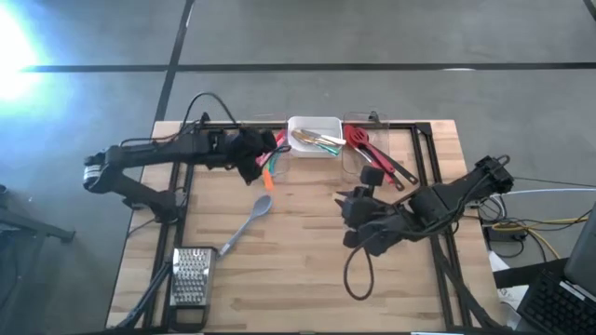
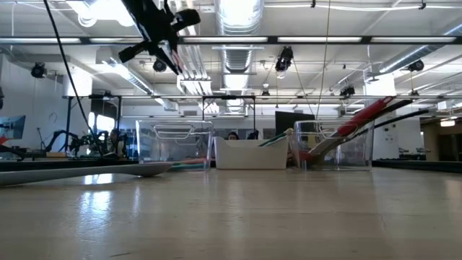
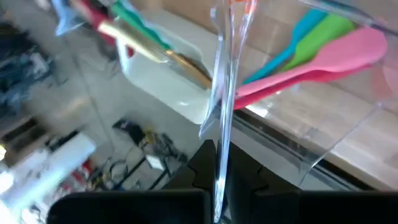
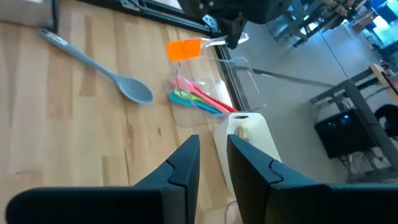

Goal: Pick & Place Kitchen Items
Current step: Put the transparent spatula into the left transparent bin

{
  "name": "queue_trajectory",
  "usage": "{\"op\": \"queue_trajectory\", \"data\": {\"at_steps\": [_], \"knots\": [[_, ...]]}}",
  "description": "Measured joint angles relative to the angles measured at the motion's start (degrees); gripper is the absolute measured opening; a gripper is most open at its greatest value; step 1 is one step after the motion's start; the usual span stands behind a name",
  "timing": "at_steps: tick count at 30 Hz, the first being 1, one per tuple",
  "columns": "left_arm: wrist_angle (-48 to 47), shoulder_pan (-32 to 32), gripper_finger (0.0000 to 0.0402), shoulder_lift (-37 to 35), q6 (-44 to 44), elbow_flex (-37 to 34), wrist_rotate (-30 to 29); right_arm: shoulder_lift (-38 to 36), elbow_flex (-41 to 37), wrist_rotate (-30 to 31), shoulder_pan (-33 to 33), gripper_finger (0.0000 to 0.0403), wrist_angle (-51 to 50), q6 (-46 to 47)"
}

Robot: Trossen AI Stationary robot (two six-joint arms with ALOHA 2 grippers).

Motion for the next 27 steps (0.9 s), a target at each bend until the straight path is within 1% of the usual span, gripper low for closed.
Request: {"op": "queue_trajectory", "data": {"at_steps": [3,5,8,10,14,18,23,27], "knots": [[-3.1,2.6,0.0017,2.8,3.6,2.9,1.1,0.0,-0.4,0.0,-0.3,0.0072,-1.7,0.4],[-4.7,4.5,0.0017,5.0,5.1,4.6,1.7,-0.1,-0.4,0.1,-0.3,0.0073,-4.1,2.8],[-4.1,7.2,0.0017,7.3,6.8,5.3,3.7,-0.5,-0.5,0.2,-0.3,0.0079,-8.2,7.5],[-4.1,8.9,0.0017,8.1,7.2,5.6,4.5,-0.9,-0.8,0.7,-0.3,0.0083,-10.0,8.8],[-3.3,11.6,0.0017,10.6,10.4,5.8,4.0,-1.6,-1.5,2.1,-0.3,0.0089,-10.7,8.6],[-2.7,13.8,0.0017,14.5,13.5,7.1,1.3,-2.7,-1.5,3.0,-0.3,0.0091,-10.9,7.6],[-2.5,17.1,0.0017,20.0,15.4,11.6,0.2,-4.4,-1.6,4.6,-0.3,0.0083,-11.8,7.5],[-2.5,18.1,0.0017,24.8,17.0,16.9,0.0,-6.2,-1.7,4.8,-0.3,0.0075,-11.9,7.5]]}}
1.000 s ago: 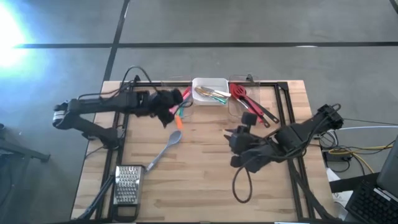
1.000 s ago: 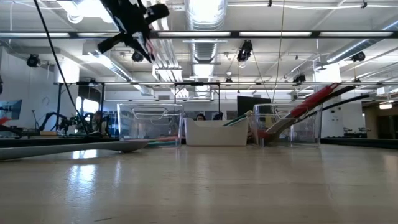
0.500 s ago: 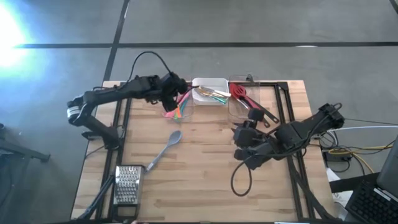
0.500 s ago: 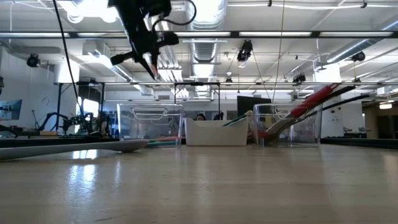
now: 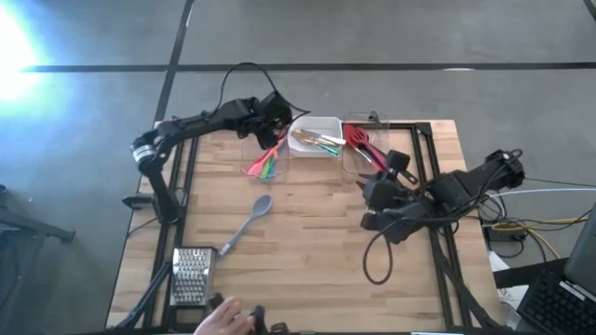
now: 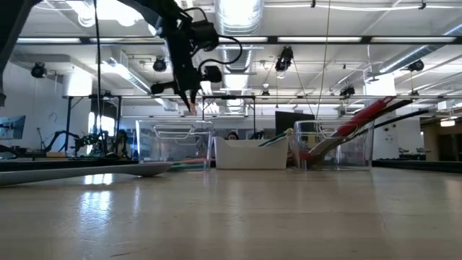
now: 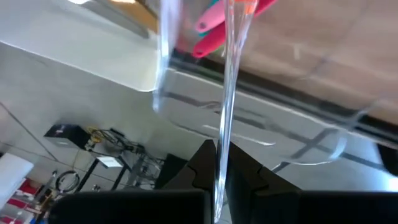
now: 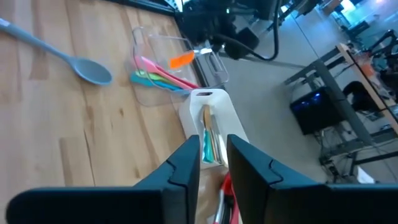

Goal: Pick & Place Kitchen Items
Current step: Put the transparent spatula into the left transparent bin

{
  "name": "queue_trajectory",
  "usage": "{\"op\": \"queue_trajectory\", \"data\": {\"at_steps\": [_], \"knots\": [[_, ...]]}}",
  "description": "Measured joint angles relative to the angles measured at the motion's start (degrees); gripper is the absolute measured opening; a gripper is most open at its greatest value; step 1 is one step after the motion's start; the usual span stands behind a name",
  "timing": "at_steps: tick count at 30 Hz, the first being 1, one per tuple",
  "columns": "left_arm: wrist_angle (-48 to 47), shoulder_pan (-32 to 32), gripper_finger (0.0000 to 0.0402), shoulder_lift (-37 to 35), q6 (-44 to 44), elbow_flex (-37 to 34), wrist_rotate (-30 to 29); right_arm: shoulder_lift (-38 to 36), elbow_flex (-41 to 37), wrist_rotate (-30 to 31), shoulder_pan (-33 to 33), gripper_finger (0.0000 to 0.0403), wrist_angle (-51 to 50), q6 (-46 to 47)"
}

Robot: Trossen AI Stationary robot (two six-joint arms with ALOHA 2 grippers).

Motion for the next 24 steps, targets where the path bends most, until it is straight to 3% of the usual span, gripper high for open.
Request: {"op": "queue_trajectory", "data": {"at_steps": [8,14,20,24], "knots": [[-5.5,-0.6,0.0017,5.5,3.4,9.5,0.7,-3.9,0.0,-0.2,0.0,0.0073,0.0,0.2],[-10.3,0.9,0.0017,4.3,5.2,9.3,2.3,-6.6,0.0,0.0,0.0,0.0079,0.1,0.3],[-11.5,2.8,0.0017,4.2,11.6,9.1,12.1,-8.2,0.0,4.1,0.0,0.0071,0.2,1.3],[-11.2,3.1,0.0017,4.3,15.9,5.9,13.3,-8.9,-0.6,6.1,0.0,0.0066,0.4,2.2]]}}
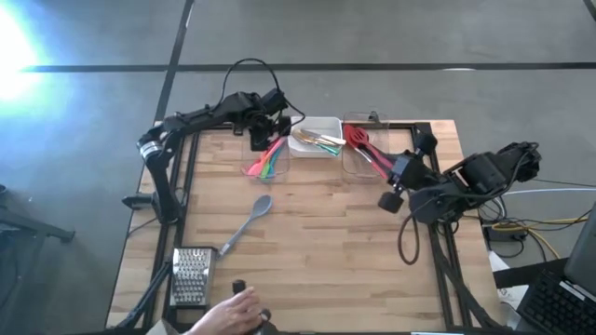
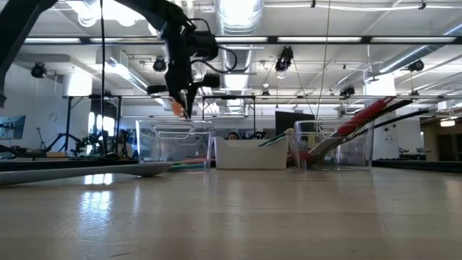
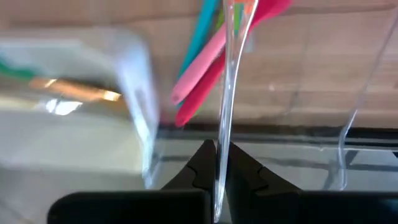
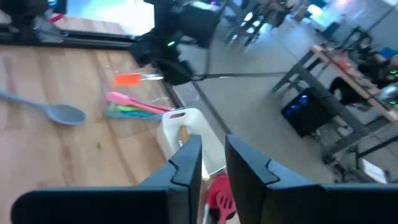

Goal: Pick & Place Kitchen Items
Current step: Put the transparent spatula into the left transparent bin

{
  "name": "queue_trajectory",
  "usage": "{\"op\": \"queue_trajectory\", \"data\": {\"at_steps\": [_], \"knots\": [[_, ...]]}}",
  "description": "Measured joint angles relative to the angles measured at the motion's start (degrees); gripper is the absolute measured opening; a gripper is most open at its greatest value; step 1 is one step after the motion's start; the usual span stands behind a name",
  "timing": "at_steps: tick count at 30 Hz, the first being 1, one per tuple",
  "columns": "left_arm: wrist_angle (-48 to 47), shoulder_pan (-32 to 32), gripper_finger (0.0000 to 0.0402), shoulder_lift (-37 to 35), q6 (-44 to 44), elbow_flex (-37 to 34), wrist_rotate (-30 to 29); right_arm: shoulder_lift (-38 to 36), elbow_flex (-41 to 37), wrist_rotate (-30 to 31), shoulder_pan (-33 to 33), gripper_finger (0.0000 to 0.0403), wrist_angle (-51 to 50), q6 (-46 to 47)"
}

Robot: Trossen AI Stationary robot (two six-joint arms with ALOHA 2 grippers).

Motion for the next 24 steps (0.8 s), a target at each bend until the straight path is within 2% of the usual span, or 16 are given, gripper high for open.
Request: {"op": "queue_trajectory", "data": {"at_steps": [5,11,16,24], "knots": [[4.6,0.3,0.0017,0.1,4.5,-7.2,0.8,-0.7,-2.4,3.1,0.0,0.0064,0.0,1.5],[15.9,0.0,0.0017,0.1,9.8,-14.7,-3.1,-1.4,-4.1,4.3,-1.2,0.0070,0.2,3.6],[16.7,-0.2,0.0017,0.1,10.5,-16.5,-2.5,-2.0,-5.4,4.3,-1.9,0.0075,0.3,4.5],[15.3,-0.9,0.0017,0.1,9.4,-17.4,2.8,-2.1,-7.0,4.2,-3.9,0.0066,0.7,4.9]]}}
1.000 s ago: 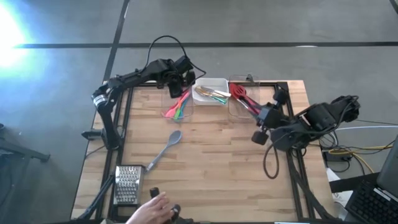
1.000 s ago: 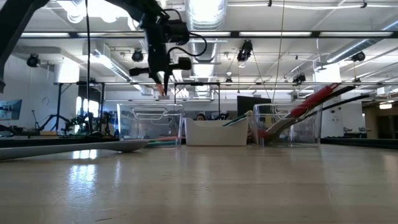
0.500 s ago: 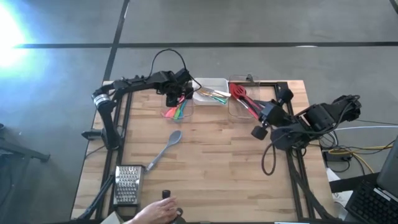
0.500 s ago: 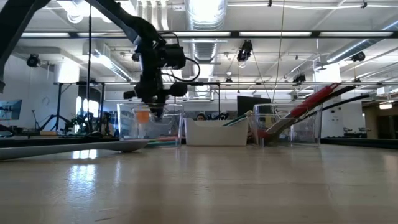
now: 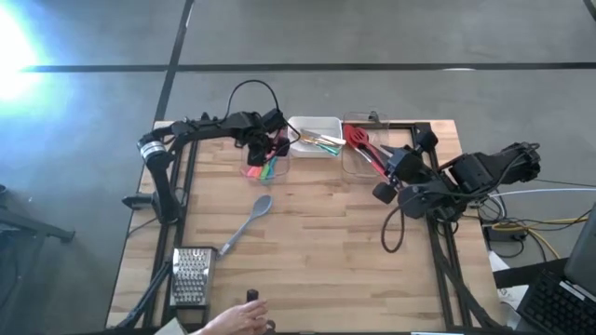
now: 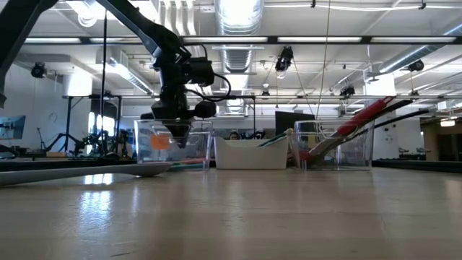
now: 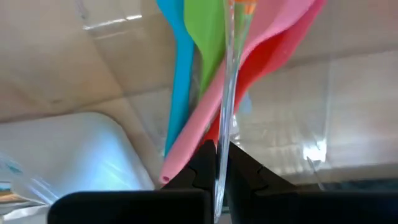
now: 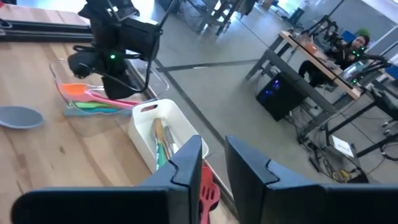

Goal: Pick & Place Kitchen Items
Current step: Put the transparent spatula into the left transparent bin, then put the blue serving spoon into the right transparent bin

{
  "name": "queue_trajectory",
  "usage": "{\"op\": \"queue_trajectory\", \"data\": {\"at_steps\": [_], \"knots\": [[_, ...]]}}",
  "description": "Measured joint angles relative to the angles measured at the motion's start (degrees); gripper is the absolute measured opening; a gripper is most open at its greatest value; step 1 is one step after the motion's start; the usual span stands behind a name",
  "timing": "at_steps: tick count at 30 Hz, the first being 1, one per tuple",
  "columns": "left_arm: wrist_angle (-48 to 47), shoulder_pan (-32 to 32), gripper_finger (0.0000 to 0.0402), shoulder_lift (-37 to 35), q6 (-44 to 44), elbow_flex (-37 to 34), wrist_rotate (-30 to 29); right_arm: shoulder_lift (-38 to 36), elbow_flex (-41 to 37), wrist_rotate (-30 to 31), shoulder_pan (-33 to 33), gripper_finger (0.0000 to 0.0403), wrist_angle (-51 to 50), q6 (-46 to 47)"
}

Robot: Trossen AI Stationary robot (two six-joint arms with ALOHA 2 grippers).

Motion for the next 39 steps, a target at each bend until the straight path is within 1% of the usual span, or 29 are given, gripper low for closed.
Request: {"op": "queue_trajectory", "data": {"at_steps": [4,8,10,19,23,27,31,34,36,39], "knots": [[-0.1,-0.1,0.0017,0.0,-0.9,-0.4,1.9,0.0,-0.1,-0.1,-0.5,0.0063,0.3,0.0],[-0.1,-0.1,0.0017,0.0,-1.2,-1.3,2.3,0.0,-0.2,-0.1,-0.6,0.0067,0.3,-0.1],[1.3,-0.2,0.0017,0.0,-1.2,-1.9,2.4,0.0,-0.2,-0.1,-0.6,0.0069,0.4,-0.1],[6.8,-0.2,0.0086,0.0,-3.0,-4.4,3.2,0.0,-0.3,-0.2,-0.6,0.0073,0.6,-0.1],[8.3,-0.2,0.0100,0.0,-4.2,-4.6,3.0,0.1,-0.3,-0.2,-0.5,0.0067,0.6,-0.2],[8.4,-0.2,0.0099,-0.8,-5.8,-2.5,0.9,0.1,-0.3,-0.2,-0.5,0.0066,0.5,-0.3],[8.4,-0.2,0.0092,-3.3,-11.4,1.5,0.7,0.1,-0.3,-0.4,-0.5,0.0072,0.5,-0.4],[8.2,-0.2,0.0084,-6.3,-19.4,4.9,1.9,0.1,-0.3,-0.6,-0.5,0.0077,0.5,-0.5],[7.9,-0.1,0.0079,-9.0,-26.6,6.9,4.8,0.1,-0.3,-0.6,-0.5,0.0079,0.5,-0.6],[4.7,-0.2,0.0071,-14.2,-37.3,8.5,13.7,0.1,-0.4,-0.6,-0.5,0.0082,0.5,-0.7]]}}
